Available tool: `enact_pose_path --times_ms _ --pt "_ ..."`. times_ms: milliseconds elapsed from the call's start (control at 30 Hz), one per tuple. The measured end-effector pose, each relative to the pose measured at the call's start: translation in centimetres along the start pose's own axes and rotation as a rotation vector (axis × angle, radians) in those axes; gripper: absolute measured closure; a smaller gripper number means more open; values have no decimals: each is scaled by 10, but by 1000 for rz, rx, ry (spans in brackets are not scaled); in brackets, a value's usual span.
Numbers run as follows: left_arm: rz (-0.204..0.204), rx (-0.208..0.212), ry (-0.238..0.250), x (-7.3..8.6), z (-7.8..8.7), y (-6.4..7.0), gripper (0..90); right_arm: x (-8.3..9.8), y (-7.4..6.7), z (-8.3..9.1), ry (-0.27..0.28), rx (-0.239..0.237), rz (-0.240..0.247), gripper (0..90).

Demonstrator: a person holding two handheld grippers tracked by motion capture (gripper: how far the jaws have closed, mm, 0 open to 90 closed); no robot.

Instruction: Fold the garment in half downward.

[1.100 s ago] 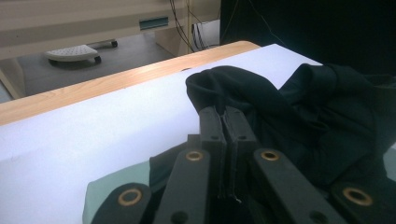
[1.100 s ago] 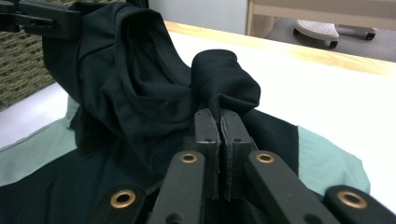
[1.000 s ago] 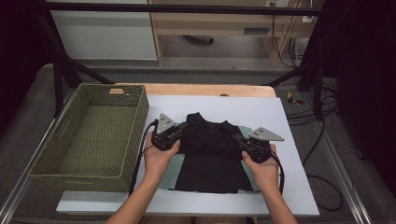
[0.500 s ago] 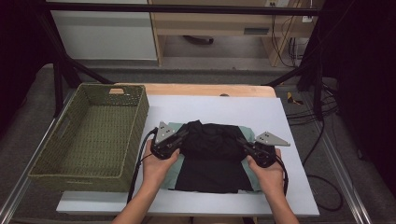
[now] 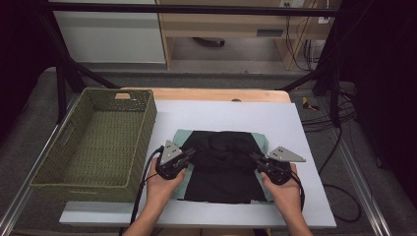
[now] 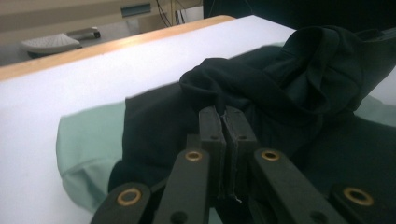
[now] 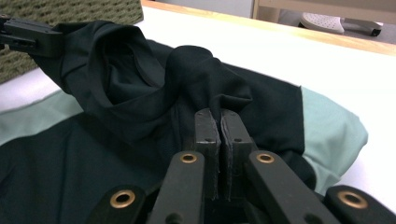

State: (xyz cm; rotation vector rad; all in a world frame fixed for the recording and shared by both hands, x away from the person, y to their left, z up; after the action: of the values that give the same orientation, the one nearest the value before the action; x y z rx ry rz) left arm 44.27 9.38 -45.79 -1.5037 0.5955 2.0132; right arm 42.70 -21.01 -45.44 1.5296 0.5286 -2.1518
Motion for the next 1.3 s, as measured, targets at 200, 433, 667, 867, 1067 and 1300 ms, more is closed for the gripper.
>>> enact_pose_path --times_ms 200,433,667,867,1067,1300 --pt "-6 17 -34 11 4 0 871 11 -8 3 -9 5 17 876" --pt "-60 34 -80 17 12 5 869 20 -12 7 -27 3 19 875" --pt "-21 60 -101 26 14 6 865 29 -12 7 -52 -5 28 871" --pt "-9 50 -102 29 21 4 799 31 -12 9 -58 -5 30 825" --pt "-24 35 -105 31 28 2 711 29 -13 16 -59 19 58 718" --pt "-58 0 -80 25 30 6 585 31 -8 23 -60 40 19 553"
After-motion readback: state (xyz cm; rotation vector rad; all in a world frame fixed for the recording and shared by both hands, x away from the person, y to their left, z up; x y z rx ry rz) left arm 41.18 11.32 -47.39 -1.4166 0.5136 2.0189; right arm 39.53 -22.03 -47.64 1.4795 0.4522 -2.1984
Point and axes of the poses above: each handheld gripper's, and its own axes: z roughly backward along the jaws, x roughly out of its underside, y roughly to its right, the point moved 3 cm from there along -z, roughly forward along the jaws, and after that the axes turned 7 degrees about y, right-handed, at the moved point
